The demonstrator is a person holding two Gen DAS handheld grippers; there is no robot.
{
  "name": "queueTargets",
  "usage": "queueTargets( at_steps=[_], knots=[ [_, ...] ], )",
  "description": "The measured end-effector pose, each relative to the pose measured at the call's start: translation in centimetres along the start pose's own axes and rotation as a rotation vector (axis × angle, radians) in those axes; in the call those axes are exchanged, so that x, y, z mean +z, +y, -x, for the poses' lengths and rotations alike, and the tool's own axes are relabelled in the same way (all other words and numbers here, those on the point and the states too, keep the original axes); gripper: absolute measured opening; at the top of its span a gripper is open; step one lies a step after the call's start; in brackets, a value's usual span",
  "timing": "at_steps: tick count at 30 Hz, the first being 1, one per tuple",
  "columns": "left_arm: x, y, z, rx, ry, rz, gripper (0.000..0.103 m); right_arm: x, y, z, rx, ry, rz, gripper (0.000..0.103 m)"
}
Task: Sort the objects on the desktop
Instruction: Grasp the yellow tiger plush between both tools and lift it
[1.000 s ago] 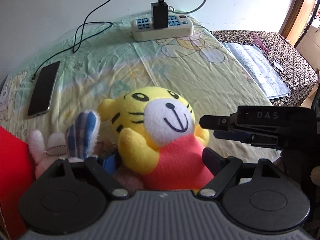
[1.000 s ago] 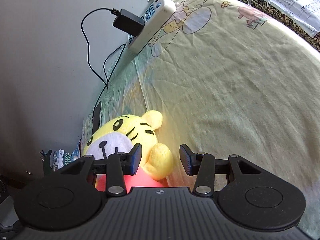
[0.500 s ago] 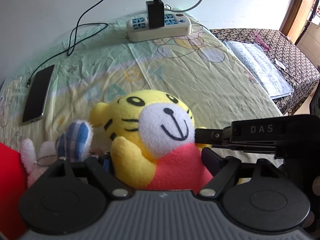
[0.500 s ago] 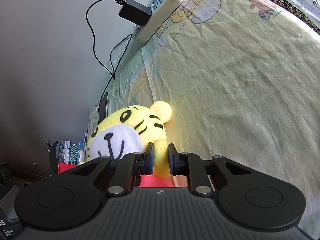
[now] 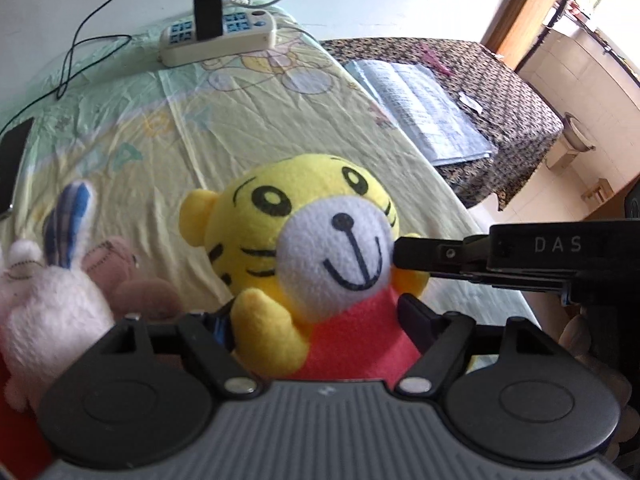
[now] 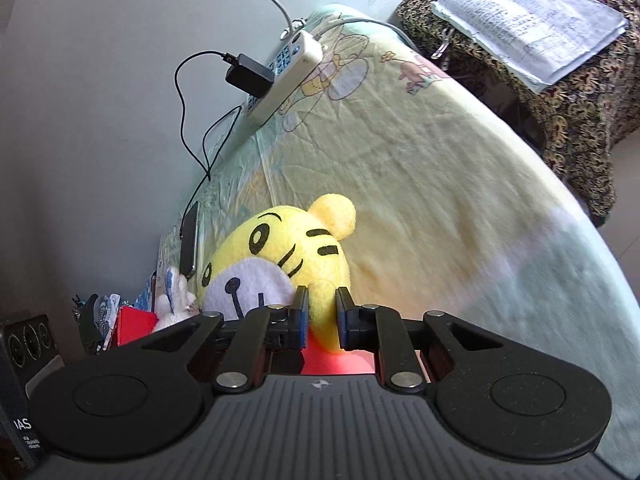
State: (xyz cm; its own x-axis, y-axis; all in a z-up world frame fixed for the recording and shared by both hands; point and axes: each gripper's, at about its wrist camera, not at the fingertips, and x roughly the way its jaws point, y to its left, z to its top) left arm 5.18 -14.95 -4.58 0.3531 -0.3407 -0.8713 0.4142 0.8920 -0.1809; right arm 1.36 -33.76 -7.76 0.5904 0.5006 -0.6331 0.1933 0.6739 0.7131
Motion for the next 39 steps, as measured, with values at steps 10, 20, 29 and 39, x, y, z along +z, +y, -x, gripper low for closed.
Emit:
queueTargets(
  at_steps=[10, 20, 29, 39],
  knots=[
    [-4.3, -2.0, 0.6, -0.074, 0.075, -0.058, 0.083, -4.4, -0.9, 3.0, -0.001, 0.018, -0.03, 0.017],
    [-5.3, 0.3, -0.6, -0.059, 0.091, 0.032, 0.093, -5.3, -1.6, -0.5, 0.002, 0.04, -0.012, 0.048],
    [-6.0, 0.7, -0.7, -0.084, 0.065, 0.07, 0.091, -5.9, -4.1, -1.1, 0.146, 0.1, -0.19, 0.048],
    [-7.3, -1.0, 1.9, -0.107, 0.025, -0.043, 0.088, -8.2, -1.3, 1.9, 0.138, 0.109, -0.119, 0.038]
  ],
)
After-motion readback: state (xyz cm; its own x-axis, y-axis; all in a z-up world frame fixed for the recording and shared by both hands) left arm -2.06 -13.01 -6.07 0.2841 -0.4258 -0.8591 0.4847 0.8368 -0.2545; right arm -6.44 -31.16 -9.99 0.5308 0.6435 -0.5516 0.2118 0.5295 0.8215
